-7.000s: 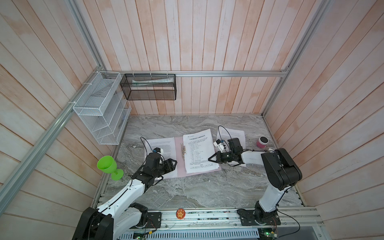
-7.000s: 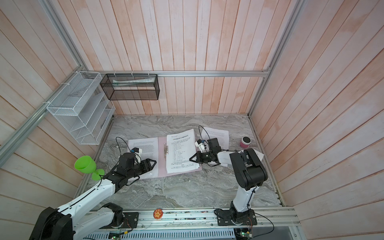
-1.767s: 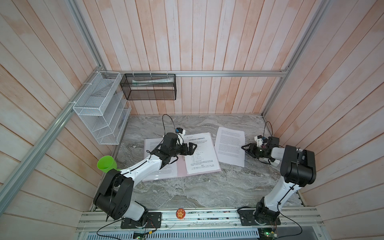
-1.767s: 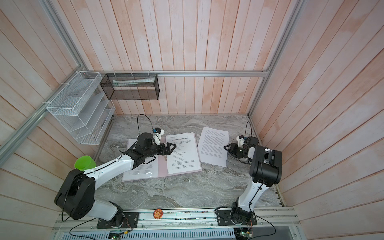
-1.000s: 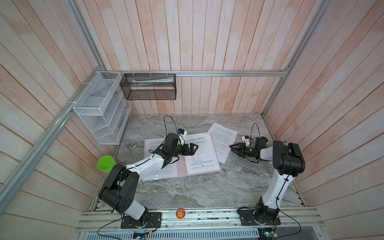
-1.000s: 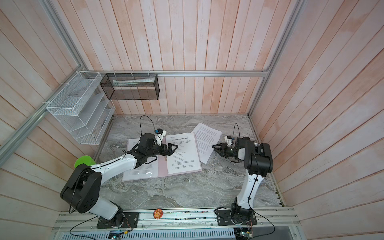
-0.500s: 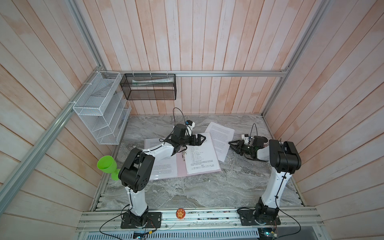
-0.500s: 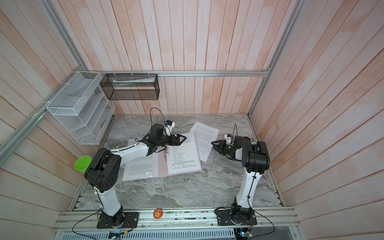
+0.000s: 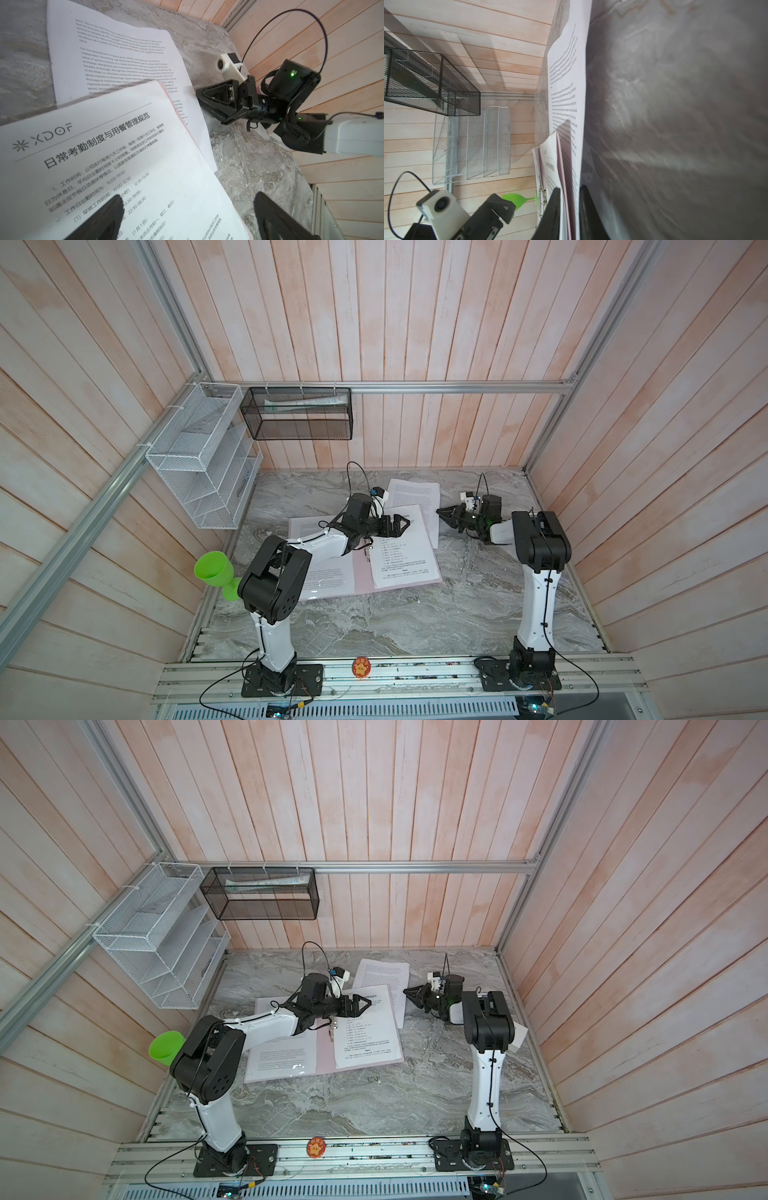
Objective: Put the files into the folder
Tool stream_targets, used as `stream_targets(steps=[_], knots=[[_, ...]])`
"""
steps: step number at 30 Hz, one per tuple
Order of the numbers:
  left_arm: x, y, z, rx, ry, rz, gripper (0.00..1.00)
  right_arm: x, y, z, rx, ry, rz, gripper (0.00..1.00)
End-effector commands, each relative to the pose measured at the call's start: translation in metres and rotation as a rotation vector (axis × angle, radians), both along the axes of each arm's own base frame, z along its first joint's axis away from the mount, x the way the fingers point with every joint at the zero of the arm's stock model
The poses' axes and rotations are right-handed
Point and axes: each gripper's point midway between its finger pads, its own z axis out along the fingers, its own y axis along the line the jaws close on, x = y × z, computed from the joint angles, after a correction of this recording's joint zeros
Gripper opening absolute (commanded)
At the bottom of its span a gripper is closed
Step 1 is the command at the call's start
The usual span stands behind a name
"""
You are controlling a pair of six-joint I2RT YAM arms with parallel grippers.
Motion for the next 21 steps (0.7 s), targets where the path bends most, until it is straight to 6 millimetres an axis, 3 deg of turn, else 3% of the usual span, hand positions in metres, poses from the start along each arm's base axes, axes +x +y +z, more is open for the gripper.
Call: stream_targets(steps=[1,5,10,13,14,15,19,21], knots=[[-0.001,0.005,0.004,-0.012,-0.014,0.010,0.99,-0.014,0.021,-0.051,-0.041,0.159,0.043,0.21],[-0.002,0.010,-0.001,-0.015,-0.007,0.020,0.99,-0.011,0.042,-0.060,-0.095,0.177,0.107,0.23],[-0.002,0.017,-0.005,-0.026,-0.001,0.037,0.99,-0.004,0.053,-0.076,-0.208,0.221,0.144,0.22],[-0.001,0.023,-0.008,-0.036,0.005,0.048,0.99,-0.001,0.059,-0.080,-0.232,0.238,0.162,0.11],[0.000,0.025,-0.010,-0.037,0.007,0.052,0.99,0.001,0.060,-0.079,-0.228,0.236,0.157,0.02],[0.001,0.027,-0.010,-0.041,0.007,0.057,0.99,0.004,0.061,-0.075,-0.209,0.219,0.147,0.00],[0.014,0.042,-0.003,-0.053,-0.005,0.095,0.99,0.012,0.065,-0.060,-0.152,0.176,0.141,0.00],[0.027,0.054,0.007,-0.064,-0.017,0.127,0.99,0.012,0.066,-0.058,-0.151,0.171,0.154,0.05]])
